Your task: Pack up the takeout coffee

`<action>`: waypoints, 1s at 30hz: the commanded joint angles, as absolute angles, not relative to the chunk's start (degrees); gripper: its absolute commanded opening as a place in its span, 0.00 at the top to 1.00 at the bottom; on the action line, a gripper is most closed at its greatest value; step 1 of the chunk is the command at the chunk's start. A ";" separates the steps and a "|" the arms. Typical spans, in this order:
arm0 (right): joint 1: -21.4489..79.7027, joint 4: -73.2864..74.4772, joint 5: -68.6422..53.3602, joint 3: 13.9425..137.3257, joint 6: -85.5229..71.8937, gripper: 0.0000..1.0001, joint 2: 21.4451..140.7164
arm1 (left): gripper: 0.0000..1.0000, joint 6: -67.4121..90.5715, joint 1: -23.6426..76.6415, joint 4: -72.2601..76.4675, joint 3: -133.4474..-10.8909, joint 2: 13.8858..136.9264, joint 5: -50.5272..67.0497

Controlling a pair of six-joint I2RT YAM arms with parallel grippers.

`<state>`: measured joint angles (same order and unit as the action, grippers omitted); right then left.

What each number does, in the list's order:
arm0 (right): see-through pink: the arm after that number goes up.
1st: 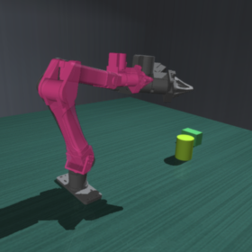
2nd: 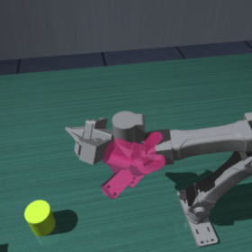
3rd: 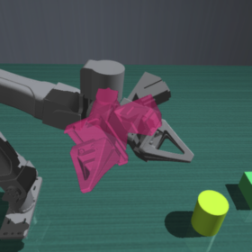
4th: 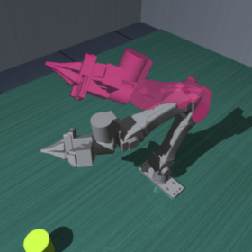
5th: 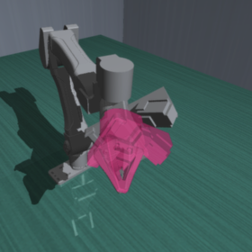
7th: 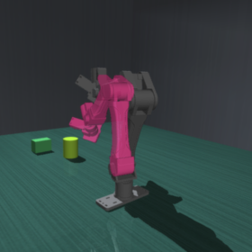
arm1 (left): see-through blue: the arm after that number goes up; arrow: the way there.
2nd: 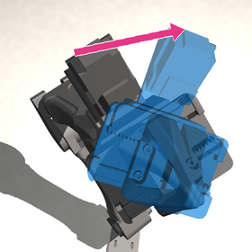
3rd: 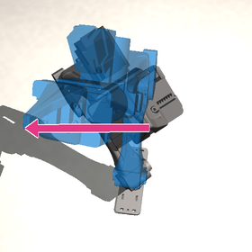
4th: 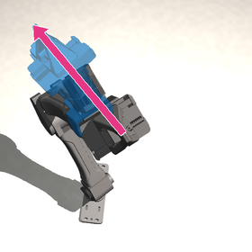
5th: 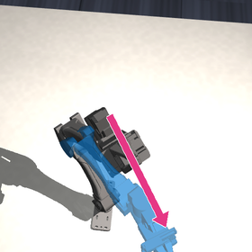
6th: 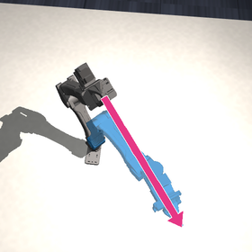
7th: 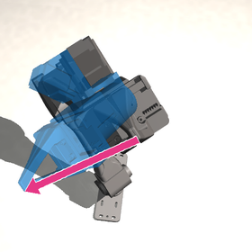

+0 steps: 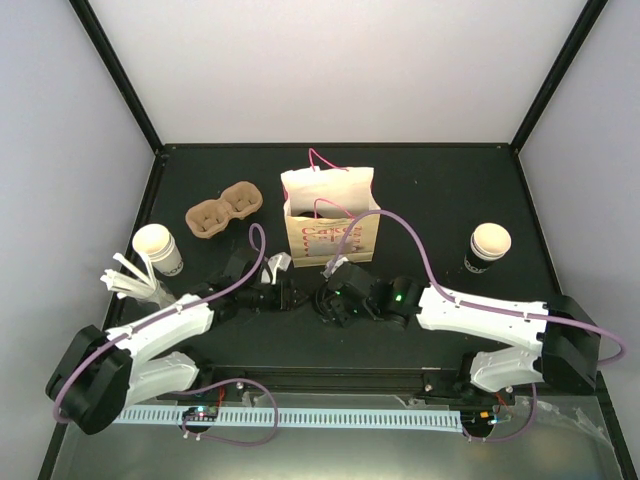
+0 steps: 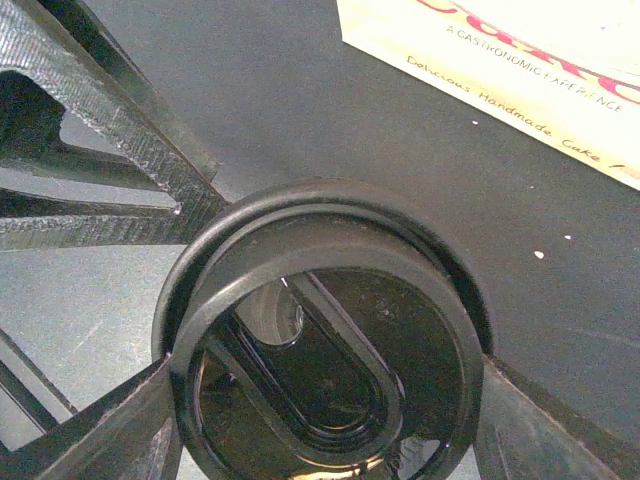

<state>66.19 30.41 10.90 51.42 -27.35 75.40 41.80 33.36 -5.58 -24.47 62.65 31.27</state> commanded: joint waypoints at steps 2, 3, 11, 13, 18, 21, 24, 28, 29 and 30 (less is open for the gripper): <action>66.67 28.95 12.26 53.16 -26.86 0.28 76.22 | 0.52 41.49 33.00 -3.74 -24.26 63.87 32.52; 66.70 28.95 12.24 53.22 -26.81 0.28 76.35 | 0.52 41.48 32.97 -3.68 -24.26 64.12 32.57; 67.57 30.98 14.17 55.21 -25.68 0.28 77.71 | 0.52 41.09 33.02 -3.50 -24.17 65.30 32.94; 68.01 32.33 15.43 56.13 -25.44 0.28 78.10 | 0.53 41.07 32.92 -3.46 -24.17 65.30 32.82; 68.19 32.49 15.48 56.43 -25.00 0.28 78.45 | 0.53 41.04 33.03 -3.31 -24.26 65.44 33.02; 68.21 32.07 15.07 56.58 -25.17 0.28 79.28 | 0.53 40.98 33.01 -3.17 -24.26 65.66 33.20; 68.20 32.12 15.27 56.72 -25.35 0.28 80.07 | 0.53 40.84 33.03 -3.22 -24.20 65.71 33.22; 68.20 34.32 17.03 57.78 -25.66 0.28 80.10 | 0.53 40.78 33.00 -3.61 -24.26 65.62 33.05; 68.18 34.69 17.37 57.89 -25.66 0.28 79.62 | 0.53 40.70 33.03 -3.73 -24.33 65.55 32.98; 68.18 34.83 17.54 57.87 -25.66 0.28 78.96 | 0.53 40.69 33.02 -3.75 -24.34 65.42 32.80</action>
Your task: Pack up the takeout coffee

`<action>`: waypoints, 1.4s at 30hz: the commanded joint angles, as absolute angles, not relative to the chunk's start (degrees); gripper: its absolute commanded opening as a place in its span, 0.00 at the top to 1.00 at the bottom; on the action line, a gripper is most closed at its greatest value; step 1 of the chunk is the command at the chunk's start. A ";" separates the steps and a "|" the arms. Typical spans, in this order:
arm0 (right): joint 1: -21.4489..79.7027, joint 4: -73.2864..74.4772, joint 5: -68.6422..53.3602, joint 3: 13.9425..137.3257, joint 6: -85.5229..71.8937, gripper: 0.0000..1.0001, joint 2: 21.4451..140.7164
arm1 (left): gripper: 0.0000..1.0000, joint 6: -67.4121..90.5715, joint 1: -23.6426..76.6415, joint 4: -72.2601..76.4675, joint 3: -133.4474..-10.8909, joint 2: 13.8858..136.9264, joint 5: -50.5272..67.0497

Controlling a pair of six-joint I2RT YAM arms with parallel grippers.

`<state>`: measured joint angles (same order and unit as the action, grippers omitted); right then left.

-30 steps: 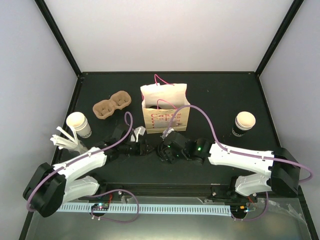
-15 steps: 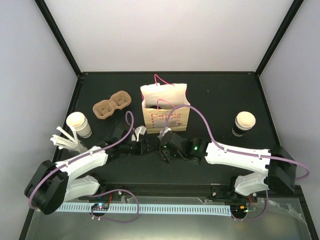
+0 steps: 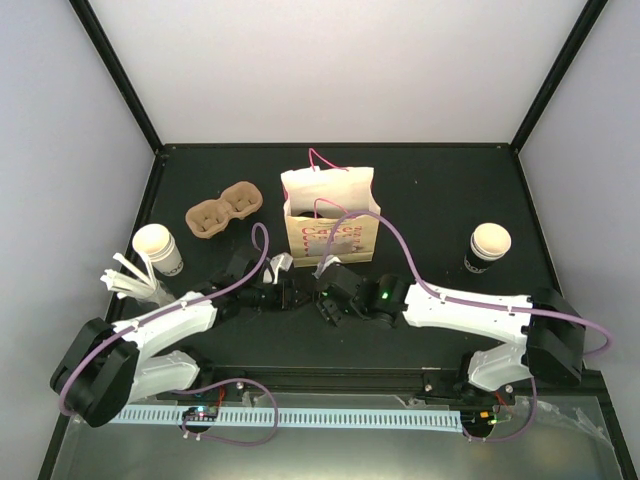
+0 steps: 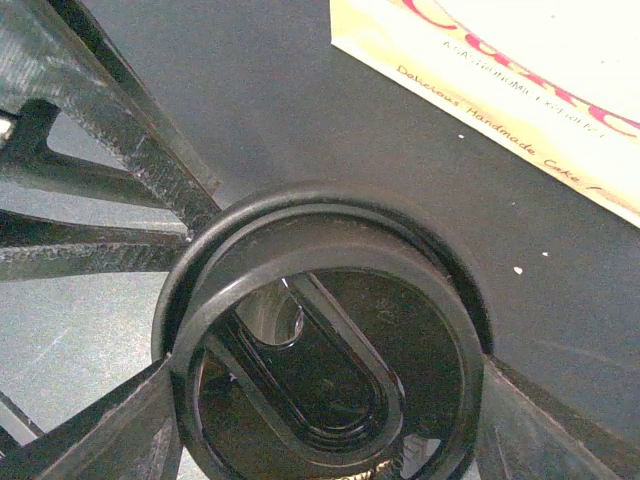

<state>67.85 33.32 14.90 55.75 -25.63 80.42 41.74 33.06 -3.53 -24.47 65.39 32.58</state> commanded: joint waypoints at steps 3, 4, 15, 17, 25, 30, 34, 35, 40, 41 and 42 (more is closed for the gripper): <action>68.19 35.45 17.90 57.94 -25.64 0.28 77.17 | 0.53 40.54 32.93 -3.92 -24.43 65.33 32.52; 68.20 35.79 18.04 58.03 -25.70 0.28 76.76 | 0.53 40.52 32.97 -4.01 -24.52 65.39 32.44; 68.17 37.37 19.15 56.89 -26.98 0.28 75.85 | 0.53 40.51 32.96 -3.59 -24.74 66.07 32.11; 68.19 37.38 19.12 56.63 -27.30 0.28 76.26 | 0.53 40.52 32.96 -3.44 -24.78 66.29 32.16; 68.20 36.87 18.61 55.91 -27.54 0.27 76.47 | 0.53 40.36 32.96 -1.96 -24.61 68.26 32.57; 68.20 36.51 17.88 55.71 -27.67 0.27 77.22 | 0.53 40.26 32.96 -1.55 -24.78 68.54 32.53; 68.20 35.88 17.43 55.55 -27.51 0.27 77.63 | 0.53 40.17 32.91 -1.46 -25.04 69.14 32.65; 68.19 35.88 17.34 55.62 -27.44 0.27 77.73 | 0.53 40.18 32.93 -1.37 -25.05 69.31 32.71; 68.15 35.88 17.06 55.23 -27.75 0.27 78.00 | 0.53 39.90 32.96 -0.93 -25.05 70.25 32.88; 68.20 35.84 16.88 55.12 -27.73 0.27 78.04 | 0.53 39.84 32.91 -0.92 -25.05 70.37 32.99; 68.20 35.78 16.77 55.11 -27.72 0.27 78.07 | 0.53 39.83 32.89 -0.77 -25.05 70.47 32.99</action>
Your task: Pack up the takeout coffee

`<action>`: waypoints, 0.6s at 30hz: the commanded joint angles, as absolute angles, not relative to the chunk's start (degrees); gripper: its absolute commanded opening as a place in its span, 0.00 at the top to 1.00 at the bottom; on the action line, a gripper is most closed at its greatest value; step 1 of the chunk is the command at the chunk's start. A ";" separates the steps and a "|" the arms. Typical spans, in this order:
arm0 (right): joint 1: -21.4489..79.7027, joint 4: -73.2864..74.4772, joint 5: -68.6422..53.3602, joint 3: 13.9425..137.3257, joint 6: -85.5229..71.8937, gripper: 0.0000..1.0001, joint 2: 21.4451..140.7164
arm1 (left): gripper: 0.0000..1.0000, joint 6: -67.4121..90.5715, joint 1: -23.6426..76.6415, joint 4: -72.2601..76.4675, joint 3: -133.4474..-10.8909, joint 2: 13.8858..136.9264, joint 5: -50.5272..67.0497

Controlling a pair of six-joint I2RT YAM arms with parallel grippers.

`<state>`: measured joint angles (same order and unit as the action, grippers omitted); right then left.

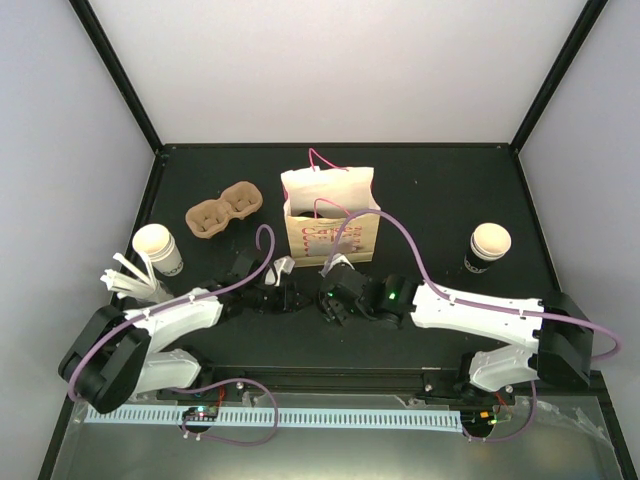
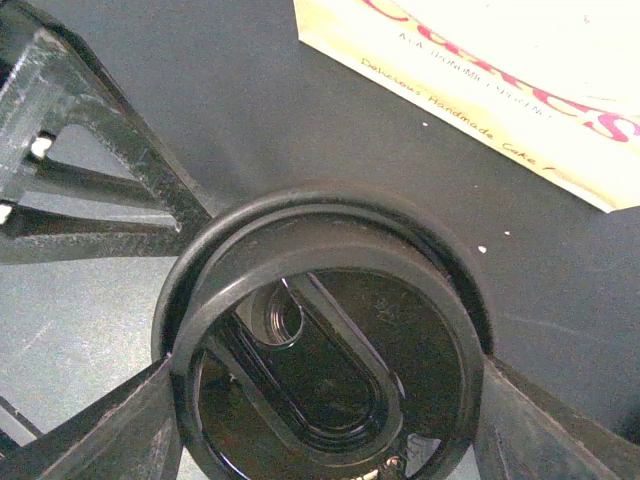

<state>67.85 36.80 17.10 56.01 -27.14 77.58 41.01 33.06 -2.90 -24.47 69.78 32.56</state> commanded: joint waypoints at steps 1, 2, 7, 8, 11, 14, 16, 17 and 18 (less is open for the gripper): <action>68.13 35.71 16.72 55.11 -27.83 0.27 78.06 | 0.53 39.86 32.95 -0.72 -25.05 70.56 33.07; 68.16 35.76 16.68 55.11 -27.84 0.27 78.05 | 0.53 39.90 32.94 -0.62 -25.05 70.60 33.10; 68.17 35.34 16.78 55.07 -27.81 0.27 78.30 | 0.53 39.90 32.90 -0.05 -25.13 70.92 33.35; 68.18 35.27 16.72 55.09 -27.78 0.27 78.39 | 0.53 39.90 32.95 -0.01 -25.18 70.99 33.47; 68.18 35.01 16.72 55.39 -27.52 0.27 78.86 | 0.53 39.90 32.90 0.10 -25.38 71.19 33.59; 68.19 34.86 16.71 55.72 -27.34 0.27 79.39 | 0.53 39.90 32.92 0.25 -25.49 71.37 33.65; 68.19 34.85 16.74 55.87 -27.18 0.27 79.83 | 0.53 39.90 33.00 0.36 -25.57 71.60 33.83; 68.17 34.89 16.84 55.98 -27.17 0.27 79.95 | 0.53 39.90 32.95 0.41 -25.58 71.69 33.78; 68.14 34.94 16.88 56.01 -27.12 0.27 80.12 | 0.53 39.90 32.95 0.50 -25.58 71.84 33.90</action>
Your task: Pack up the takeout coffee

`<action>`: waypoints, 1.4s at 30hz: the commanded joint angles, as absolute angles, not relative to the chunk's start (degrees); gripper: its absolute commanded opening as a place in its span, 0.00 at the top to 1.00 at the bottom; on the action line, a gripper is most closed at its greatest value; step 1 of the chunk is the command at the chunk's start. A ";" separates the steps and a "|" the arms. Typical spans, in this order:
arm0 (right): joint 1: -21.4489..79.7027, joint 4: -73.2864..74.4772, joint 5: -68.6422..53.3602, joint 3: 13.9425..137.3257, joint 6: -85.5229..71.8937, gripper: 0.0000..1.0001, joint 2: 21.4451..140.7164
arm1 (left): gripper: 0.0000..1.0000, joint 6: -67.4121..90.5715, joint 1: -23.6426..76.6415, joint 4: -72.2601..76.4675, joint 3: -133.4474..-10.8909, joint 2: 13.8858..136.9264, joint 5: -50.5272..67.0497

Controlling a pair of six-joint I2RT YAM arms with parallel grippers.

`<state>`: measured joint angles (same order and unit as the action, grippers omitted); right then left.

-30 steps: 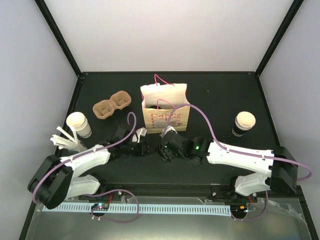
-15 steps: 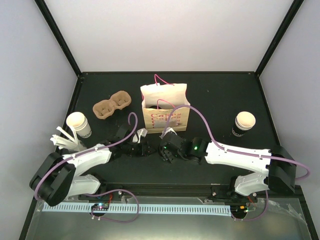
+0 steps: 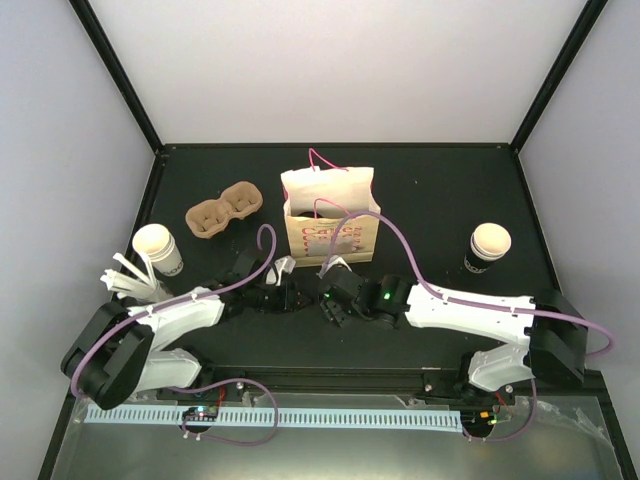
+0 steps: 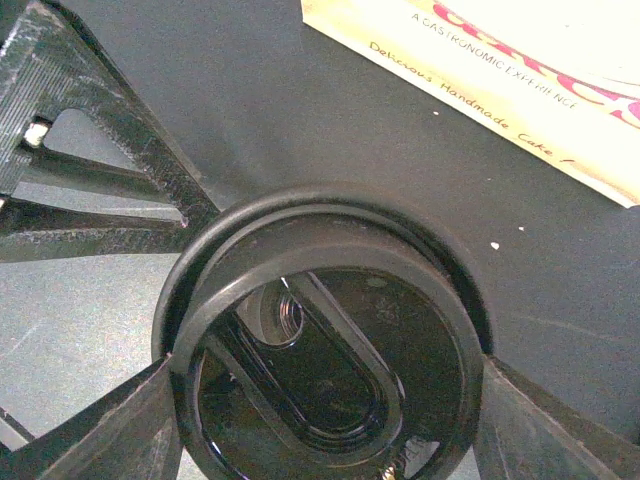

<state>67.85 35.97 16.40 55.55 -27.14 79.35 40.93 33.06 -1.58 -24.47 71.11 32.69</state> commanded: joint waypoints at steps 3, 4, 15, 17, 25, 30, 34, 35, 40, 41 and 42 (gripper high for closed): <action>68.16 34.68 16.75 56.13 -26.90 0.27 80.40 | 0.53 39.90 32.98 0.82 -25.62 72.30 34.06; 68.19 34.65 16.69 56.16 -26.81 0.27 80.48 | 0.53 39.90 33.01 0.93 -25.66 72.52 34.21; 68.12 35.88 15.68 57.61 -26.31 0.26 83.63 | 0.53 39.90 32.97 1.36 -25.75 73.04 34.47; 68.09 36.28 15.26 58.06 -26.12 0.26 84.28 | 0.53 39.90 32.96 1.22 -25.75 73.04 34.48; 67.93 40.43 12.50 60.26 -25.58 0.26 87.73 | 0.54 41.23 31.86 -1.24 -22.86 67.34 30.94; 67.02 40.08 7.26 59.44 -24.52 0.27 89.74 | 0.59 41.78 29.32 -1.74 -20.34 60.97 30.94; 66.62 40.61 5.63 59.52 -23.94 0.27 90.66 | 0.59 41.71 28.45 -2.08 -20.25 58.32 31.66; 66.51 40.51 4.91 59.45 -23.76 0.27 90.75 | 0.59 41.67 28.35 -1.44 -20.22 58.17 32.19; 66.18 41.23 2.39 59.60 -22.98 0.28 91.52 | 0.58 42.86 28.28 3.51 -19.60 58.92 36.20; 66.14 41.41 2.32 59.65 -22.88 0.28 91.61 | 0.57 43.25 28.24 4.49 -19.34 59.15 36.61; 66.14 41.54 2.43 59.64 -22.86 0.28 91.65 | 0.57 43.46 28.29 5.20 -19.15 59.52 36.95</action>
